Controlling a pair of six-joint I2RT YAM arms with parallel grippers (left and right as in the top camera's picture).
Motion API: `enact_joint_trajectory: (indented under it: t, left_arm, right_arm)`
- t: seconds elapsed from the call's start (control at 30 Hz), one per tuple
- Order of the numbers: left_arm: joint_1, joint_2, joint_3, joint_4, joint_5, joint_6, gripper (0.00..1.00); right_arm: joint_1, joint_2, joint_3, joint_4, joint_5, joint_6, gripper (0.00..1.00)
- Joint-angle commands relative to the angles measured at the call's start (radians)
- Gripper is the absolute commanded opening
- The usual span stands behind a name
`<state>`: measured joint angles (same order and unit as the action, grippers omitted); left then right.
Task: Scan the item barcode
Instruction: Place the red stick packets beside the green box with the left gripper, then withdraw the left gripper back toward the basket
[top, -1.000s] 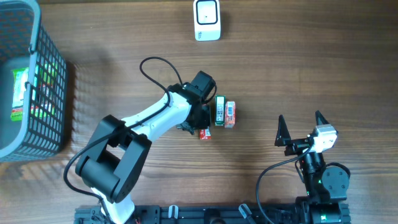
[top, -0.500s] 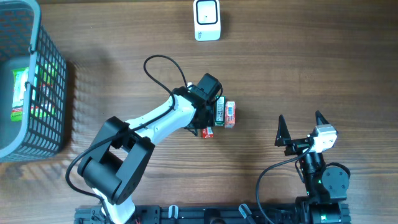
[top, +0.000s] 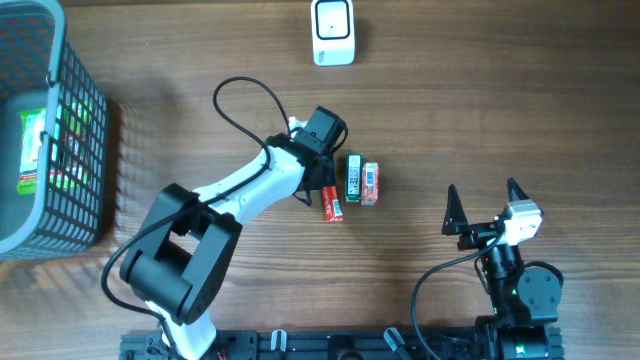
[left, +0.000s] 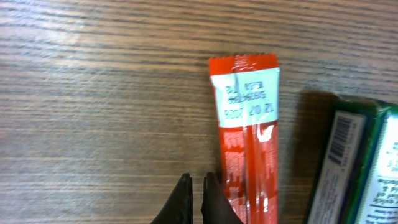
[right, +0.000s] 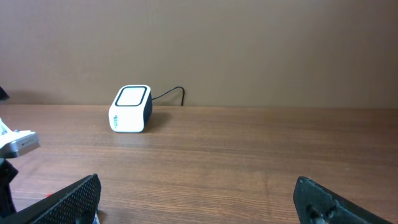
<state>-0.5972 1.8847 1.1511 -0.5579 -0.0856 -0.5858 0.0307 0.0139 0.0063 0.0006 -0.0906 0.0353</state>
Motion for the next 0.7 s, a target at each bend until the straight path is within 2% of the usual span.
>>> enact_joint_trajectory:
  t: [0.0, 0.27, 0.57, 0.67]
  left_arm:
    - [-0.014, 0.061, -0.009, 0.02, -0.017, -0.007, 0.04]
    - [-0.015, 0.097, -0.006, 0.107, -0.017, 0.006, 0.06]
    - [0.021, 0.091, -0.005, 0.122, -0.009, 0.032, 0.07]
    - [0.092, 0.018, 0.098, -0.044, -0.01, 0.086, 0.13]
  right_arm:
    - [-0.005, 0.0, -0.001, 0.005, -0.015, -0.008, 1.0]
    - [-0.005, 0.0, -0.001, 0.005, -0.015, -0.008, 1.0]
    - [-0.005, 0.0, -0.001, 0.005, -0.015, -0.009, 1.0]
    - [-0.005, 0.0, -0.001, 0.005, -0.015, -0.009, 1.0]
